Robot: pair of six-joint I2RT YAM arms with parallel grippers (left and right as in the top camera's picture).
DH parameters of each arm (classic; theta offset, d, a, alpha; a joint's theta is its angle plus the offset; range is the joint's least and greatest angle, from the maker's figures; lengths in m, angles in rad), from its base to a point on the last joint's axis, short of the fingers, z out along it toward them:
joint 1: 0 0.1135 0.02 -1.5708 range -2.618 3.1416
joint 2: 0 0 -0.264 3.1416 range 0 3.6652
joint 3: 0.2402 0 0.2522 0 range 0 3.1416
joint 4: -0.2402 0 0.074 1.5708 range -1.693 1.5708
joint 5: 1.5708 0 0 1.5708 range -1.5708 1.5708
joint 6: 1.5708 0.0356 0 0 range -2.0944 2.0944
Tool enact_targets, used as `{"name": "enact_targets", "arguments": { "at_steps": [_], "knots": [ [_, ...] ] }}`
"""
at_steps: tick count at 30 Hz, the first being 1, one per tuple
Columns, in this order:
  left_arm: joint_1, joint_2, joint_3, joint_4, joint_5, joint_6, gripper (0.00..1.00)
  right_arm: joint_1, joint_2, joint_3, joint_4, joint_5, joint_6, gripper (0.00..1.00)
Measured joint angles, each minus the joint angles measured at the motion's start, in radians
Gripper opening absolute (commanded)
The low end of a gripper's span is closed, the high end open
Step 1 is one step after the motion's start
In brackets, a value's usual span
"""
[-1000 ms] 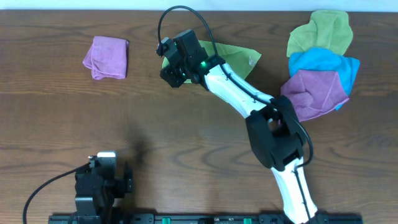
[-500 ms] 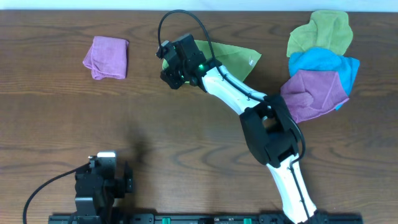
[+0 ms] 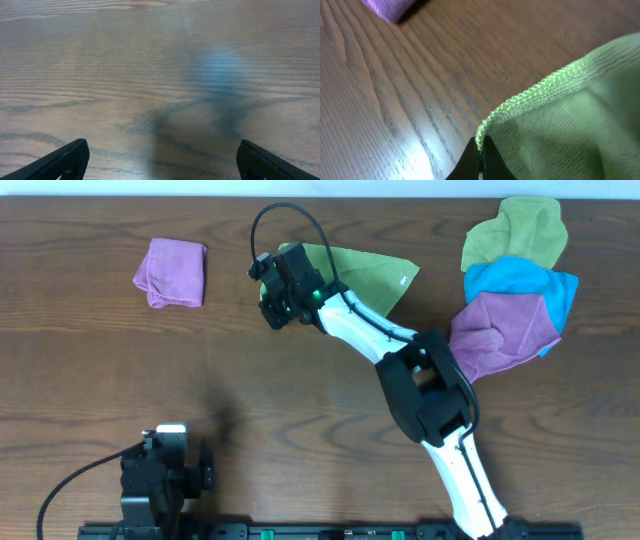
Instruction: Fold the cloth
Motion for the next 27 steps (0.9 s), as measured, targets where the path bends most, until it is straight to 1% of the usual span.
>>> {"name": "enact_targets", "arguments": {
  "at_steps": [4, 5, 9, 13, 18, 23, 24, 25, 27],
  "knots": [
    [0.000, 0.000, 0.000, 0.000, 0.000, 0.000, 0.95, 0.000, -0.011, 0.000, -0.098, -0.023, -0.001, 0.01],
    [0.000, 0.000, 0.000, 0.000, 0.000, 0.000, 0.95, 0.000, -0.027, 0.000, -0.146, -0.043, -0.002, 0.01],
    [0.000, 0.000, 0.000, 0.000, 0.000, 0.000, 0.95, 0.002, -0.144, 0.000, -0.331, -0.088, -0.012, 0.01],
    [0.000, 0.000, 0.000, 0.000, 0.000, 0.000, 0.95, 0.019, -0.308, 0.002, -0.497, -0.111, -0.025, 0.01],
    [0.000, 0.000, 0.000, 0.000, 0.000, 0.000, 0.95, 0.048, -0.398, 0.004, -0.565, -0.121, -0.053, 0.01],
    [0.000, 0.000, 0.000, 0.000, 0.000, 0.000, 0.95, 0.070, -0.408, 0.005, -0.647, -0.124, -0.068, 0.01],
    [0.000, 0.000, 0.000, 0.000, 0.000, 0.000, 0.95, 0.075, -0.408, 0.005, -0.669, -0.125, -0.075, 0.06],
    [0.000, 0.000, 0.000, 0.000, 0.000, 0.000, 0.95, 0.082, -0.408, 0.005, -0.688, -0.126, -0.085, 0.15],
    [0.000, 0.000, 0.000, 0.000, 0.000, 0.000, 0.95, 0.093, -0.408, 0.005, -0.713, -0.126, -0.096, 0.28]
  ]
}}
